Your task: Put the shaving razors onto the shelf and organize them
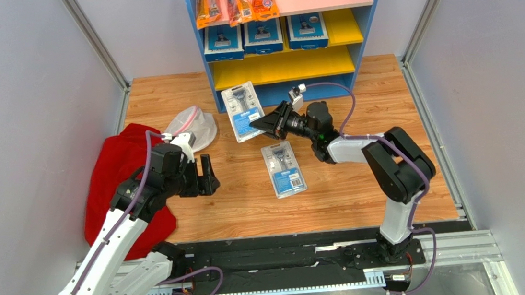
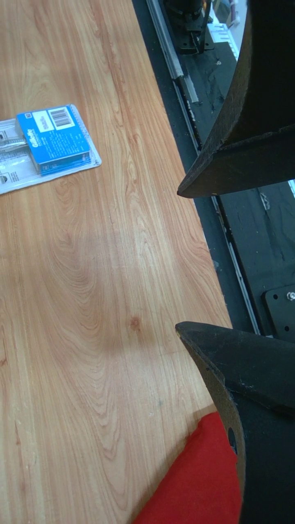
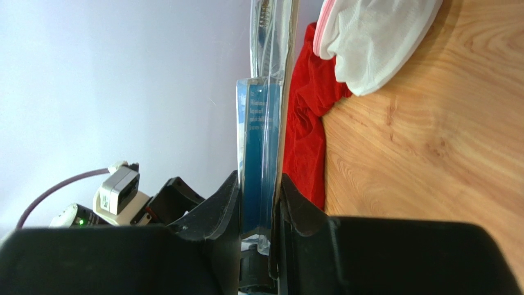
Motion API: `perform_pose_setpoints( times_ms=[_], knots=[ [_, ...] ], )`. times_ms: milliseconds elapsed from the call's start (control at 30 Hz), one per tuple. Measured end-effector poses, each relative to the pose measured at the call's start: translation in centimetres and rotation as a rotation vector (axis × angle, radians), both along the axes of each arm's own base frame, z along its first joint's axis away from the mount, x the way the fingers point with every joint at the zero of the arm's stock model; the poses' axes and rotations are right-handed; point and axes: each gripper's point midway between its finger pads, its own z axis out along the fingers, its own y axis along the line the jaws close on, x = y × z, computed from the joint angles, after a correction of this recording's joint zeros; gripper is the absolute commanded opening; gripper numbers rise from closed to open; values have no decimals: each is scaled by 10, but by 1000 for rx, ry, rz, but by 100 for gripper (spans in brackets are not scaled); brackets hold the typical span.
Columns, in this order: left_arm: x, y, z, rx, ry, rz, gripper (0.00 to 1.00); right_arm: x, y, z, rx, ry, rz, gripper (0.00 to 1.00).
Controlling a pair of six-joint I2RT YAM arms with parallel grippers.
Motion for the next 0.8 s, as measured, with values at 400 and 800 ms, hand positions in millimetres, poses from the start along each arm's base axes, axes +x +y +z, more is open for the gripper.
perform_pose_setpoints(
  times_ms=[400, 800],
  knots=[
    [3, -4, 1, -15, -15, -16, 82, 57, 11, -3, 114, 9, -13, 0],
    [-1, -6, -4, -24, -4, -28, 82, 119, 12, 22, 164, -21, -67, 0]
  ],
)
